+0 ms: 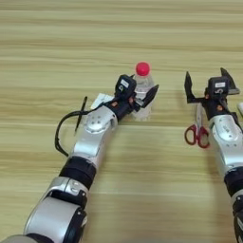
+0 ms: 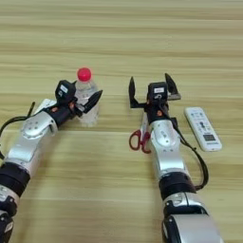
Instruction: Move the objects on the table
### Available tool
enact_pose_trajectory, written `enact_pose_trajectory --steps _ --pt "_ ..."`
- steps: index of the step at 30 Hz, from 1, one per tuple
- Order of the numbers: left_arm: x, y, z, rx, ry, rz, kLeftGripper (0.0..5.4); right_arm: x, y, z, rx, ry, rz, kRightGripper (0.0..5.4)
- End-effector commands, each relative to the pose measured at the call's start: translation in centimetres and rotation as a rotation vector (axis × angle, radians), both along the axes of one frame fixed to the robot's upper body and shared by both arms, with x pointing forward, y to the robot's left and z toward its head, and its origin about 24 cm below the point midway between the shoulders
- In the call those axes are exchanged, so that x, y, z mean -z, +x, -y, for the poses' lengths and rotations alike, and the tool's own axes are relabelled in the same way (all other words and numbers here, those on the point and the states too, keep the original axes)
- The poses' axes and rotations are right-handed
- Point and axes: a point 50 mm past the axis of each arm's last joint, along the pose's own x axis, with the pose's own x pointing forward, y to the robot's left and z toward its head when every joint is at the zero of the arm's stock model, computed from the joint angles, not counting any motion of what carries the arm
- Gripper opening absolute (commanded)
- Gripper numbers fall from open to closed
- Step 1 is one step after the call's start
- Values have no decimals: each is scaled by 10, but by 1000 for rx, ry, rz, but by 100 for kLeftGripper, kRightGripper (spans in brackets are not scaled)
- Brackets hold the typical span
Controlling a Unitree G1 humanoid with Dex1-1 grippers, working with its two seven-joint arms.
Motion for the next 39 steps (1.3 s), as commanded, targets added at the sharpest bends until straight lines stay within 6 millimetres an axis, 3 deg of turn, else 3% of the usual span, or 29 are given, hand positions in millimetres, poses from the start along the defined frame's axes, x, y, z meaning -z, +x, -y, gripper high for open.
enact_pose_trajectory --steps 1,12,23,39 --pt "-9 0 -2 -3 -14 35 326 2 -1 0 5 -9 -13 540" --pt "-29 8 -16 -59 -29 93 320 2 -4 -11 -71 -34 -3 540" --pt "-47 27 -44 -156 -25 133 318 -1 -21 -44 -346 -38 30 540" --pt "-54 17 -35 -113 -53 153 318 -10 -56 -82 -630 -117 -5 540"
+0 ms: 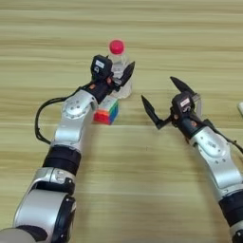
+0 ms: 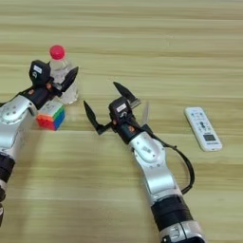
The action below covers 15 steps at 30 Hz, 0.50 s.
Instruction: Move the objects on the table
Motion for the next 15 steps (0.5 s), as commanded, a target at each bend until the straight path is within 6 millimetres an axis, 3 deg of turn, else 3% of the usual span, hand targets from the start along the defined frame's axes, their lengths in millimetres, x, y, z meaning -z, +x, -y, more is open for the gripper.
enact_pose_trajectory --steps 1,9,15 --pt "-15 -6 10 44 -35 50 318 -2 -9 -11 -68 -6 -10 540" --pt "-26 -23 24 130 -87 49 318 -1 -9 -19 -92 0 -22 540" --pt "-22 -37 36 202 -77 24 318 -2 -8 -20 -79 6 -13 540"
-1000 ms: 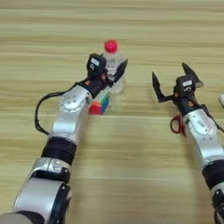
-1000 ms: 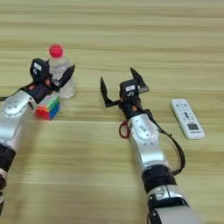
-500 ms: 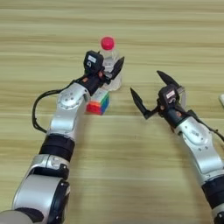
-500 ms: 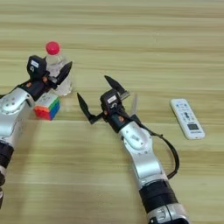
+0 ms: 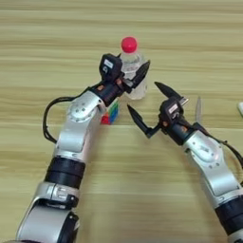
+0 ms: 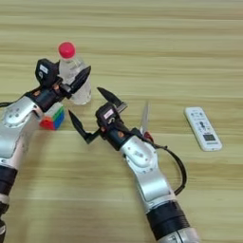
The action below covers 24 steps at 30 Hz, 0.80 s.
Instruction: Move the objects on the table
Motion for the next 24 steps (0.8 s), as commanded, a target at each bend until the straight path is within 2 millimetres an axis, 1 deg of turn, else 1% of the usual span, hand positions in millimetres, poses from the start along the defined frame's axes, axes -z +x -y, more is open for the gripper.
enact_pose_trajectory --steps 1,6,13,18,24 --pt "-4 -10 10 60 -9 11 318 -1 2 -1 11 5 -3 540" --pt "3 -16 12 77 2 -12 318 0 4 -1 24 1 2 540" --pt "19 -25 18 102 23 -61 318 -1 5 -2 27 4 5 540" --pt "20 -26 20 108 19 -67 318 2 5 -3 26 5 -11 540" --pt "24 -32 29 139 19 -75 318 7 5 -7 9 -22 -25 540"
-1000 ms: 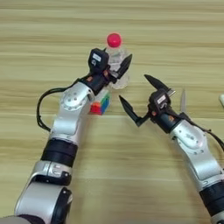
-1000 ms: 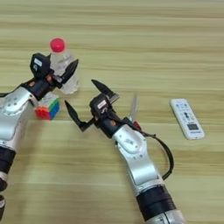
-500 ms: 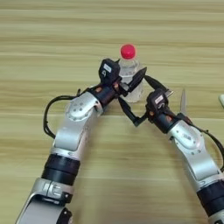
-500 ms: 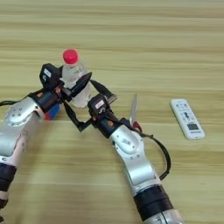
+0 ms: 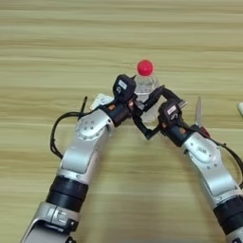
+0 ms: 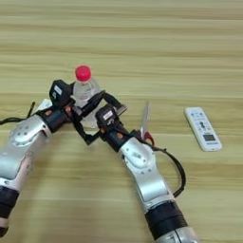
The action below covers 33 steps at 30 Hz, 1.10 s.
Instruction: Move the objects on the table
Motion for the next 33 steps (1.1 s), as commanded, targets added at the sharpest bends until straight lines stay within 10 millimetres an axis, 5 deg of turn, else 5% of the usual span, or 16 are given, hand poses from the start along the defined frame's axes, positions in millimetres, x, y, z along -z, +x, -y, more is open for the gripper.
enact_pose_trajectory --steps 1,7,18,28,33 --pt "-2 -5 7 26 -14 17 318 -3 3 -8 -18 -11 14 540" --pt "-1 -6 10 34 -15 13 318 0 3 -9 -26 -18 -1 540" --pt "1 -6 10 28 -13 9 318 1 4 -7 -14 -9 -10 379" --pt "1 -6 10 21 -14 10 318 2 5 -6 -10 -6 -13 354" --pt "1 -5 9 15 -12 9 408 1 6 -4 8 -1 -12 338"
